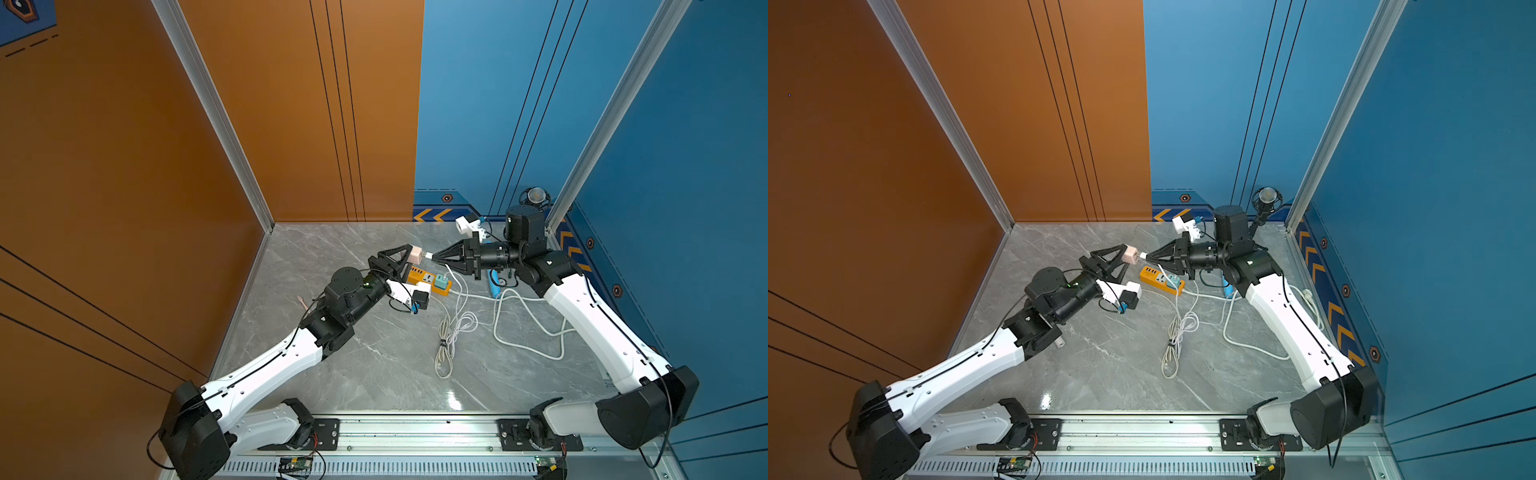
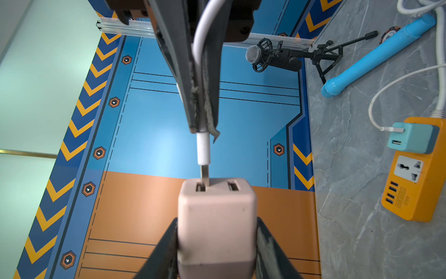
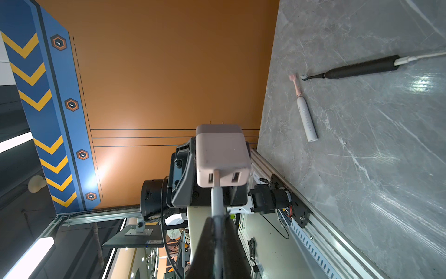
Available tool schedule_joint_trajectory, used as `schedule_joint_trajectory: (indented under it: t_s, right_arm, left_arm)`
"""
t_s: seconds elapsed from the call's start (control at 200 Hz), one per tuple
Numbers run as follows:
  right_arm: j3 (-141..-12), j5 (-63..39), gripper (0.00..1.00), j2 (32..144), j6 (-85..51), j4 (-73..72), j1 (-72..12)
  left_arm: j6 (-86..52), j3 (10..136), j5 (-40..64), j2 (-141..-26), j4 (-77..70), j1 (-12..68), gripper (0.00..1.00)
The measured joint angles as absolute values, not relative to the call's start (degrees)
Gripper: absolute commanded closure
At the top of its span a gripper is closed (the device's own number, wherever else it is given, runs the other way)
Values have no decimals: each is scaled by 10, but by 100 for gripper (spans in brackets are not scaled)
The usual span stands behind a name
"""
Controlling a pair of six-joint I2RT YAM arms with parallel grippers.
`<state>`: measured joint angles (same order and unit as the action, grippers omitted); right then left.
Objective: Charge the electric toothbrush
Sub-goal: Insert the charging cable into the plug.
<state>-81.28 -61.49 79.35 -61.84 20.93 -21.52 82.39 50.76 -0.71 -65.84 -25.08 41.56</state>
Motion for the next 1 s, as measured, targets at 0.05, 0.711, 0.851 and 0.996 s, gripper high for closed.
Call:
schedule_joint_trajectory:
  t_s: [0.05, 0.711, 0.851, 0.996]
  right_arm:
    - [-813, -615, 100, 794, -619, 208, -216]
    - [-825, -615, 100, 794, -625, 208, -229]
    - [-834, -615, 100, 794, -629, 201, -230]
    - [-834, -614, 100, 794, -630, 198, -232]
  left_arm:
    - [815, 510, -4, -658, -251, 415, 78]
    - [796, 511, 6, -658, -251, 409, 77]
    - [796, 511, 7, -658, -251, 409, 77]
    - [794, 511, 7, -658, -251, 409, 77]
